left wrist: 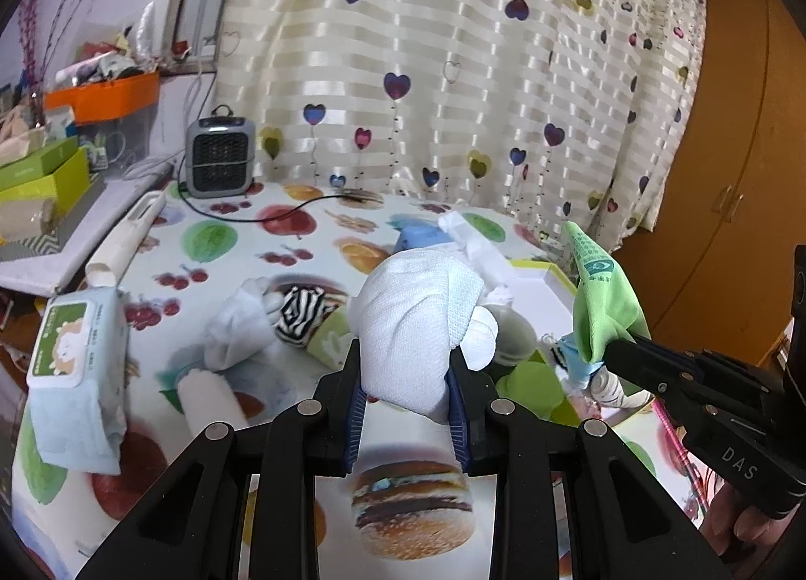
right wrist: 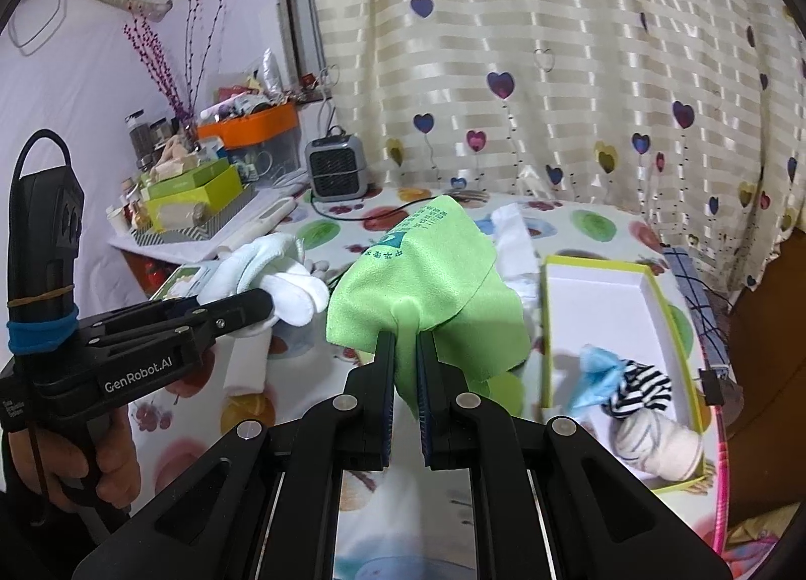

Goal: Organize soft objects
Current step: 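Carry the white sock and green cloth in both grippers toward the white tray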

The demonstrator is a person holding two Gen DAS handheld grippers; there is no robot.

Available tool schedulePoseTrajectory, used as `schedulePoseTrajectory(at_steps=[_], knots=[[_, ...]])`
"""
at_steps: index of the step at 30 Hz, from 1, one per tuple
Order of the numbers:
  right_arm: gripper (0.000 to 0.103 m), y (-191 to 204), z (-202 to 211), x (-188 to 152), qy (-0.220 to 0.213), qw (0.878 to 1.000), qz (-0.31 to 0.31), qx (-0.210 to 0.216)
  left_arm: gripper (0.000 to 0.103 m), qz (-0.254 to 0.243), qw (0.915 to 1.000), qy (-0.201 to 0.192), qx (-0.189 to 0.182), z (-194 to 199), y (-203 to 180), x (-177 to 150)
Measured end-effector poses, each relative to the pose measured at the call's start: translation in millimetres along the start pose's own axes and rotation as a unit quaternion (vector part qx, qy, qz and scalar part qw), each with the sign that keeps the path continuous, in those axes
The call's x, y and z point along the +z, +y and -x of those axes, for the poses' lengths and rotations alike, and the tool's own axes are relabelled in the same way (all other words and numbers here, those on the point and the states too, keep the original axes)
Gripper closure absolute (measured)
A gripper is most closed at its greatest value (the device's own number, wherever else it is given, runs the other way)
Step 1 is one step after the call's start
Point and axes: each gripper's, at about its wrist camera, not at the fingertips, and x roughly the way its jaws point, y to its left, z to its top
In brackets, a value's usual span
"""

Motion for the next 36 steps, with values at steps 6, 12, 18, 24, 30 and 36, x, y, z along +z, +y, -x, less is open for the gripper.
schedulePoseTrajectory(at_steps=[6, 12, 18, 24, 30, 36], knots=[[0.095, -15, 5, 2, -0.005, 1.0, -0.011, -0.01, 0.076, -0.009, 0.9999, 0.003, -0.012, -6, -18, 6], [0.095, -38, 10, 3, -0.009, 0.999, -0.028, -0.022, 0.076, -0.021, 0.9995, 0.007, -0.024, -15, -37, 12], [0.095, -59, 10, 0, -0.009, 0.998, -0.041, -0.036, 0.076, -0.034, 0.9988, 0.019, -0.028, -30, -55, 13], [0.095, -77, 10, -1, -0.011, 0.997, -0.051, -0.05, 0.076, -0.043, 0.9981, 0.026, -0.036, -43, -71, 16], [0.095, -95, 6, -5, -0.007, 0.996, -0.062, -0.058, 0.076, -0.056, 0.9967, 0.038, -0.045, -60, -89, 18], [0.095, -111, 0, -8, 0.001, 0.995, -0.075, -0.069, 0.076, -0.067, 0.9955, 0.044, -0.05, -75, -103, 22]])
